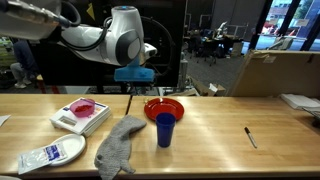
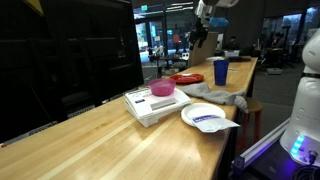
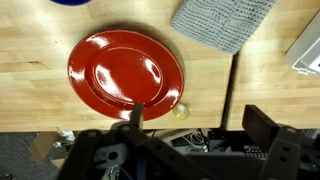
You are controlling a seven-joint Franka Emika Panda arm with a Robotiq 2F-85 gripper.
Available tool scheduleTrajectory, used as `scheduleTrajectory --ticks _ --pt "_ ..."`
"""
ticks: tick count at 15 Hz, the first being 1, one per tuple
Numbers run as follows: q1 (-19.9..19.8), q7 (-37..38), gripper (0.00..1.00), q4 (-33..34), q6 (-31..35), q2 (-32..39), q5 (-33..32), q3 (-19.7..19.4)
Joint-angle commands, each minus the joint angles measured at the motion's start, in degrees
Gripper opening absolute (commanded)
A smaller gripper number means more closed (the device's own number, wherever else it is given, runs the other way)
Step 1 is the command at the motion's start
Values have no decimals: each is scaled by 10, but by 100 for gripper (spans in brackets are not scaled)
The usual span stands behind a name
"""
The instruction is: Move the cup to the right then place the tape on the plate
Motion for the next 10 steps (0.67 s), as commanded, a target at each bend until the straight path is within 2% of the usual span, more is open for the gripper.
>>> scheduleTrajectory --ticks 1,4,10 --pt "-3 -1 100 0 -1 0 3 2" --pt "-1 -13 100 7 4 8 -2 1" --pt "52 -189 100 31 39 49 55 -38"
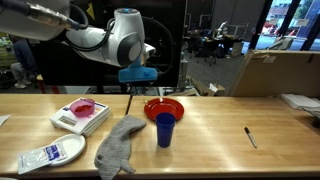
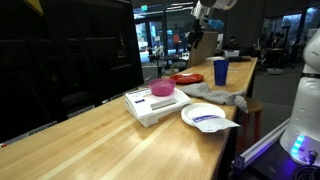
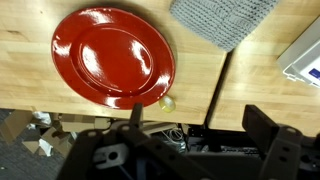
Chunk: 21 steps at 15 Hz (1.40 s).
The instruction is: Move the cup to the right then place the tape on the plate
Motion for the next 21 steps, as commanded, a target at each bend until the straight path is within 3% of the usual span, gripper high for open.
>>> scheduleTrajectory --ticks 1,6,14,21 --pt "34 -115 100 24 18 33 34 -27" --pt "45 -257 100 72 11 100 87 -35" --pt "18 -394 100 165 11 221 185 9" --pt "-31 -497 100 232 -26 298 181 61"
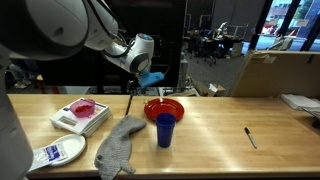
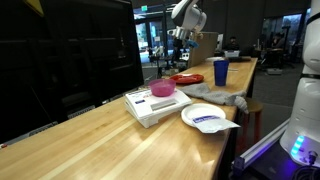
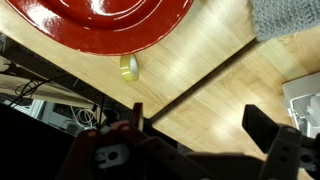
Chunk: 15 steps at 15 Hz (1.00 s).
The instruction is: Move the cup to the right then place the tape on the plate
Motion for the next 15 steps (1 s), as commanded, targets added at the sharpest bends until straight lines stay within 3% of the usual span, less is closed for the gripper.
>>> scheduleTrajectory --ticks 1,15 --pt "-32 -52 100 47 -32 36 6 30" --pt "-73 -88 100 172 -85 148 -22 71"
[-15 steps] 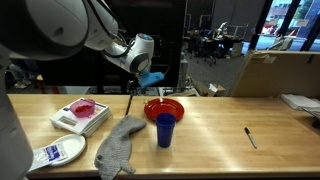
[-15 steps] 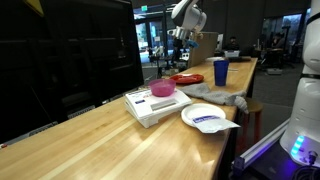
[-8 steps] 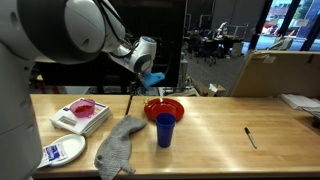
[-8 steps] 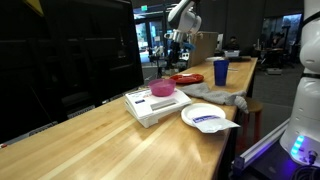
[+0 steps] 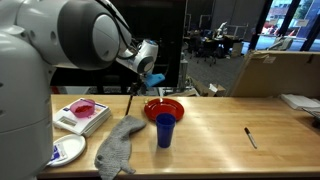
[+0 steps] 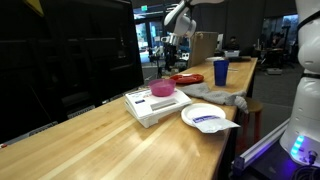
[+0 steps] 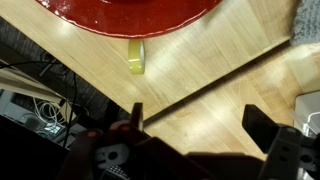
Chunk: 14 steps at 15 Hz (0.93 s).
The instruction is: Move the cup to the right then place the tape on the plate
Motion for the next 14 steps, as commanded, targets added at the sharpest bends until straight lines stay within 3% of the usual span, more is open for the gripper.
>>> scheduleTrajectory --ticks 1,14 --pt "-19 -10 100 51 -17 38 -16 12" --pt "-33 3 100 155 -63 128 -40 27"
